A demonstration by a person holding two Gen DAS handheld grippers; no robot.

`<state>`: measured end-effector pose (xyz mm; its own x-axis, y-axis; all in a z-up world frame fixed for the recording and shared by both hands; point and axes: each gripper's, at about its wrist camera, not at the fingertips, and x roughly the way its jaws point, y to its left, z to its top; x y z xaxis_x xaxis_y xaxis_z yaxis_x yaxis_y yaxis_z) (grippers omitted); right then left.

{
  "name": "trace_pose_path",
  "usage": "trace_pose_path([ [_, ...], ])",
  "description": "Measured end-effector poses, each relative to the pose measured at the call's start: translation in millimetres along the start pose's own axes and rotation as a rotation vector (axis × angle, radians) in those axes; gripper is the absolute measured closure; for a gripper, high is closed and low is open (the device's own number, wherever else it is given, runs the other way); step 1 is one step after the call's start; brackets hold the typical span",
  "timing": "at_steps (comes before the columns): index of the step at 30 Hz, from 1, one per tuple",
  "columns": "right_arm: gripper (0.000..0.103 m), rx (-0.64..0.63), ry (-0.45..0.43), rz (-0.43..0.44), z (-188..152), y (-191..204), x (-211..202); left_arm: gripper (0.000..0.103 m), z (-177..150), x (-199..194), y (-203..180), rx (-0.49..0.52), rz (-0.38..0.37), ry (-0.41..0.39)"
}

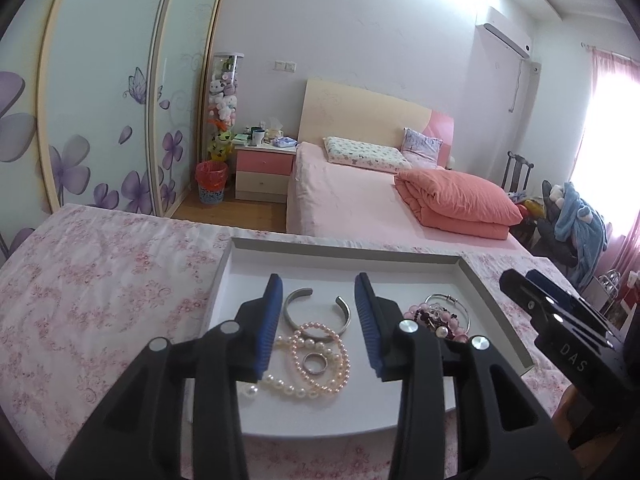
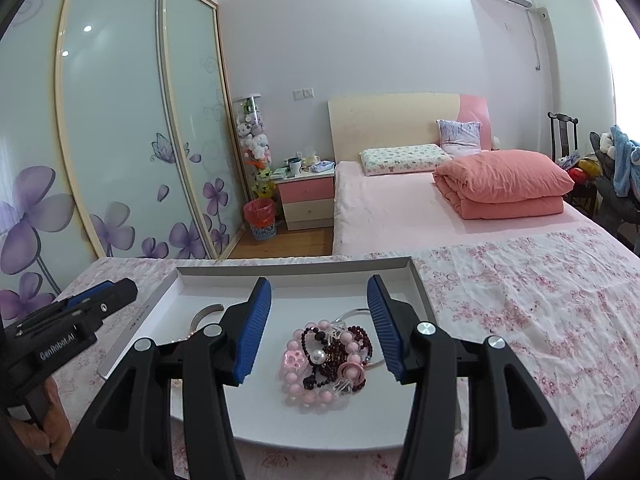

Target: Organize jewelry

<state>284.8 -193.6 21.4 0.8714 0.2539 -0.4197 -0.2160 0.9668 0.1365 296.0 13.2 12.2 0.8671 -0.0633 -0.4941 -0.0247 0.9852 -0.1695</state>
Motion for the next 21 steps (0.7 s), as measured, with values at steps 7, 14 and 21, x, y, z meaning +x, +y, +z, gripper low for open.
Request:
trace_pose_path([
  [7, 0.04, 0.001, -0.01, 0.02, -6, 1, -32, 0.053, -7, -38, 10, 0.002, 0.019, -0.024],
  [14, 0.008, -0.012, -0.019, 0.019, -24, 9, -75, 0.031, -29, -92, 13, 0.026, 0.041, -0.076],
  [21, 0.002, -0.078, -0.023, -0.007, -45, 25, -114, 0.008, -56, -142, 10, 0.081, 0.059, -0.129],
])
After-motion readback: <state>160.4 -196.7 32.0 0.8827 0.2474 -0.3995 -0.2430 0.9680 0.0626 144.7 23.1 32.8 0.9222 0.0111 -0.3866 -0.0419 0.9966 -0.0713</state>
